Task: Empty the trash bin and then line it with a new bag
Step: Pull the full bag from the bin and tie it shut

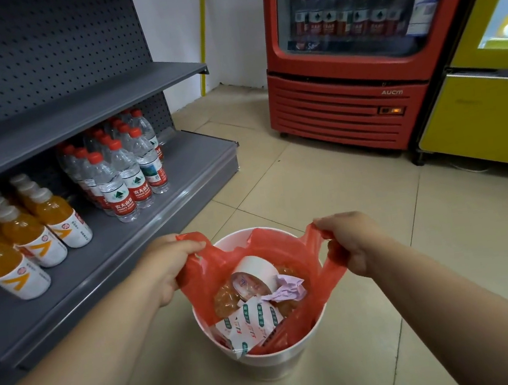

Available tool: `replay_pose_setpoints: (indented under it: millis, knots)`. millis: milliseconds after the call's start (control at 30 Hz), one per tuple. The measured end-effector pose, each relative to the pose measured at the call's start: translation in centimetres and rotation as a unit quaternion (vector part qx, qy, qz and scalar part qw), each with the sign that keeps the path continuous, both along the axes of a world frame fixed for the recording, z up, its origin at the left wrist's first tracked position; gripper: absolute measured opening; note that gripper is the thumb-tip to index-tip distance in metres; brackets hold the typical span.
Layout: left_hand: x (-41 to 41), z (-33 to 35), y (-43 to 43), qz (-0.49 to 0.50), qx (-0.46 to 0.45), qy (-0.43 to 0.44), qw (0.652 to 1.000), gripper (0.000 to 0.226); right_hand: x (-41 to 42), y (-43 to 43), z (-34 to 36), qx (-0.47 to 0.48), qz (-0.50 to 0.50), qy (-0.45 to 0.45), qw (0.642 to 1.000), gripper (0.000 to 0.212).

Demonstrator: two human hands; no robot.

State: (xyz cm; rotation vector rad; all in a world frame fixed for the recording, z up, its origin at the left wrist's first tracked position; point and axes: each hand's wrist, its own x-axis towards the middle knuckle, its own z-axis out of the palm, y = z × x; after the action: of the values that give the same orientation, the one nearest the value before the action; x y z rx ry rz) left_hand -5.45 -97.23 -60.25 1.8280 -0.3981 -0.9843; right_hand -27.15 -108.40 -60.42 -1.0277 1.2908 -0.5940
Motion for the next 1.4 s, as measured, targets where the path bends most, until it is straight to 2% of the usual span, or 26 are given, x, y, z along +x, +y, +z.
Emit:
replay_pose_setpoints:
  millis: [67,167,233,300,367,433,567,700,833,1000,1100,1167,1233,1300,1333,1400]
  knots:
    - [-0.5,0.4,0.2,-0.006,-0.001,0.000,1.000,0.014,-0.2,0.1,0.8,0.027,0.034,-0.042,0.998,0.004]
    - [-1.1,1.1,0.3,-0.015,-0.010,0.021,1.000,0.017,-0.6,-0.1,2.0,0.070,0.118,-0.097,0.986,0.017]
    - [-1.3,1.5,0.2,-0.014,-0.024,0.052,0.998,0.019,-0.9,-0.3,2.3,0.075,0.191,-0.066,0.976,0.037]
    - [-1.4,1.6,0.1,-0.007,-0.033,0.071,0.997,0.019,-1.0,-0.5,2.0,0.065,0.235,-0.015,0.970,0.067]
    - [-1.2,1.7,0.2,0.006,-0.031,0.064,0.997,0.020,-1.0,-0.8,1.5,0.065,0.242,0.003,0.968,0.089]
    - [-0.6,1.7,0.3,0.024,-0.026,0.047,0.998,0.020,-1.1,-1.1,1.1,0.068,0.218,0.004,0.974,0.096]
    - [0.2,1.7,0.5,0.035,-0.038,0.027,0.998,0.016,-0.9,-1.4,1.1,0.073,0.139,-0.020,0.987,0.081]
    - [-0.5,1.2,0.3,-0.005,-0.064,-0.024,0.998,0.043,-0.3,-1.0,1.4,0.003,0.140,0.049,0.989,0.040]
    - [-0.8,1.0,-0.1,0.004,-0.085,-0.026,0.996,0.025,0.0,-1.0,1.9,-0.089,0.110,0.151,0.978,0.031]
    - [-0.8,1.1,-0.6,0.047,-0.093,0.009,0.995,0.029,-0.3,-1.2,1.9,-0.228,0.133,0.285,0.921,0.033]
    - [-1.0,0.9,-0.8,0.065,-0.097,0.021,0.993,0.028,-0.3,-0.8,1.7,-0.295,0.178,0.392,0.853,0.048]
    - [-1.1,0.8,-1.0,0.074,-0.101,0.025,0.992,0.028,-0.1,0.2,1.8,-0.389,0.180,0.439,0.789,0.054]
    - [-1.0,0.6,-1.1,0.085,-0.106,0.029,0.990,0.027,0.4,2.0,1.9,-0.532,0.180,0.416,0.716,0.049]
    - [-0.9,0.5,-1.2,0.088,-0.109,0.030,0.990,0.027,1.3,4.3,2.0,-0.621,0.234,0.339,0.667,0.042]
    - [-0.9,0.5,-1.3,0.089,-0.110,0.031,0.990,0.027,1.8,5.6,1.8,-0.613,0.304,0.308,0.661,0.045]
    - [-0.9,0.4,-1.3,0.090,-0.114,0.035,0.989,0.027,2.9,7.9,0.9,-0.530,0.428,0.291,0.671,0.053]
